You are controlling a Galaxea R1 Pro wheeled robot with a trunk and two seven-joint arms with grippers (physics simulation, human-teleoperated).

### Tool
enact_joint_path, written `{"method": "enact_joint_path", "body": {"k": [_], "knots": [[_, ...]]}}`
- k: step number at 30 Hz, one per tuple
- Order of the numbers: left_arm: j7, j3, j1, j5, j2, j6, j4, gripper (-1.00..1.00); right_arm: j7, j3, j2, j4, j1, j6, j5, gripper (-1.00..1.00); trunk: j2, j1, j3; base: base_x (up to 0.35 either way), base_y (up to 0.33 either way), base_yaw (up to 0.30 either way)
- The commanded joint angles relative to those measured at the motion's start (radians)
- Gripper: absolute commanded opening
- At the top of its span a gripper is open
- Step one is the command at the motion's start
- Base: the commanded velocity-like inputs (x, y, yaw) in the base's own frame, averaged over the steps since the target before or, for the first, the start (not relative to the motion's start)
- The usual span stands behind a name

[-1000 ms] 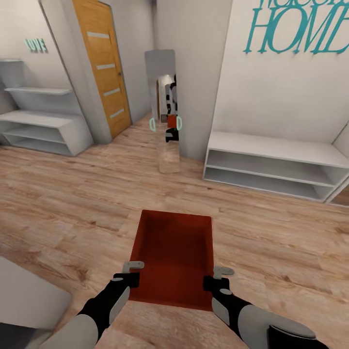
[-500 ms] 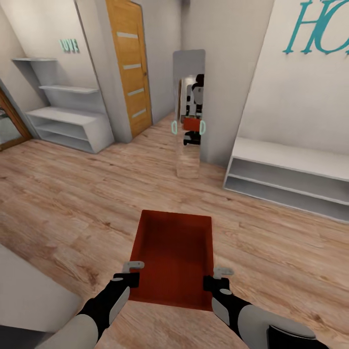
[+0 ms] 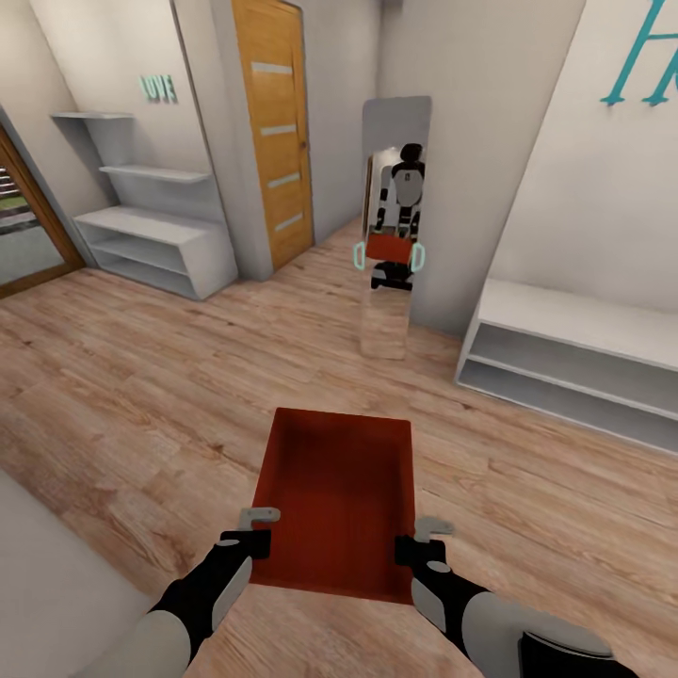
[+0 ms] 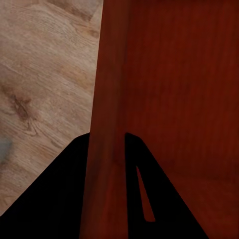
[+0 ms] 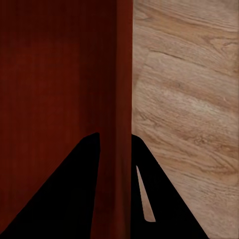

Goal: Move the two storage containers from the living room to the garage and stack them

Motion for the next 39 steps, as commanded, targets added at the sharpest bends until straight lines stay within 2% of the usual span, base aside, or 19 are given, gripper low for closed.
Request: {"method": "enact_joint_path", "body": {"k": [1, 35, 39], "knots": [[0.014, 0.023, -0.002, 0.002, 0.028, 0.005, -0.015, -1.00, -0.003, 0.037, -0.011, 0.012, 0.000, 0.000, -0.010, -1.00, -0.001, 0.001, -0.001, 0.320, 0.000, 0.001], [0.014, 0.023, -0.002, 0.002, 0.028, 0.005, -0.015, -1.00, -0.004, 0.038, -0.011, 0.012, 0.000, 0.000, -0.012, -1.00, -0.001, 0.001, -0.001, 0.320, 0.000, 0.000], [0.014, 0.023, -0.002, 0.002, 0.028, 0.005, -0.015, -1.00, -0.005, 0.037, -0.011, 0.012, 0.000, -0.001, -0.012, -1.00, -0.001, 0.001, -0.001, 0.320, 0.000, 0.210]]}}
